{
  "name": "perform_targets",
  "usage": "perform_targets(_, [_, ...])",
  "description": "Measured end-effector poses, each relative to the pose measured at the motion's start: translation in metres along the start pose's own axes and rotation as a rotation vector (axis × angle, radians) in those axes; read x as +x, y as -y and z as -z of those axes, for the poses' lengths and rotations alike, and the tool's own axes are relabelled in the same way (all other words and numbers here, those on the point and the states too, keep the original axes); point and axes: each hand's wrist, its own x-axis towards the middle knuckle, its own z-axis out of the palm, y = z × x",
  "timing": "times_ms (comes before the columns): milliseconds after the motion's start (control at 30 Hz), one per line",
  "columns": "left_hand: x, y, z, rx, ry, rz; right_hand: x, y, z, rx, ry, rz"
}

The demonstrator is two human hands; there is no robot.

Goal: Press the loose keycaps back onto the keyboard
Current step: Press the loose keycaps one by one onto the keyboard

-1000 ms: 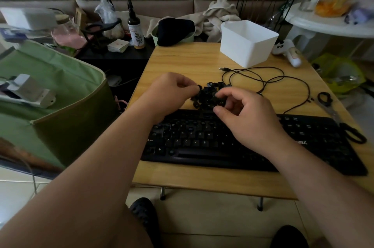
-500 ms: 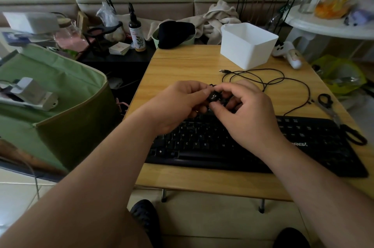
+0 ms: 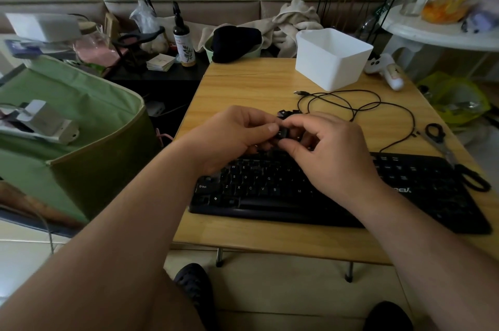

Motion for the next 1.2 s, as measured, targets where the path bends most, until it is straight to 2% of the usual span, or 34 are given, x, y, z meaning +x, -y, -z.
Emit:
perform_targets(67, [-0.004,-0.001,0.007,0.014,-0.020,-0.006,0.001,0.006,-0.004,-0.043,-0.015,0.042])
perform_targets(200, [-0.013,0.000,0.021,0.004,-0.107,-0.013,0.010,0.024,-0.013,-0.031,0.006,-0.010])
perform_targets(433, [-0.038,0.032,0.070,0.215,-0.332,0.084,0.015,0.045,-0.048,0.018,0.348,-0.241])
perform_targets(500, [-0.047,0.042,0.080,0.256,-0.316,0.153,0.013,0.049,-0.062,0.015,0.449,-0.287])
perform_targets(667, [-0.060,0.057,0.092,0.296,-0.234,0.225,0.016,0.052,-0.082,0.007,0.518,-0.350])
perform_targets(867, [-0.060,0.055,0.084,0.443,-0.222,0.220,0.022,0.064,-0.088,-0.099,0.566,-0.313])
perform_targets(1200, [-0.055,0.053,0.083,0.439,-0.190,0.259,0.019,0.075,-0.082,-0.413,0.523,-0.039])
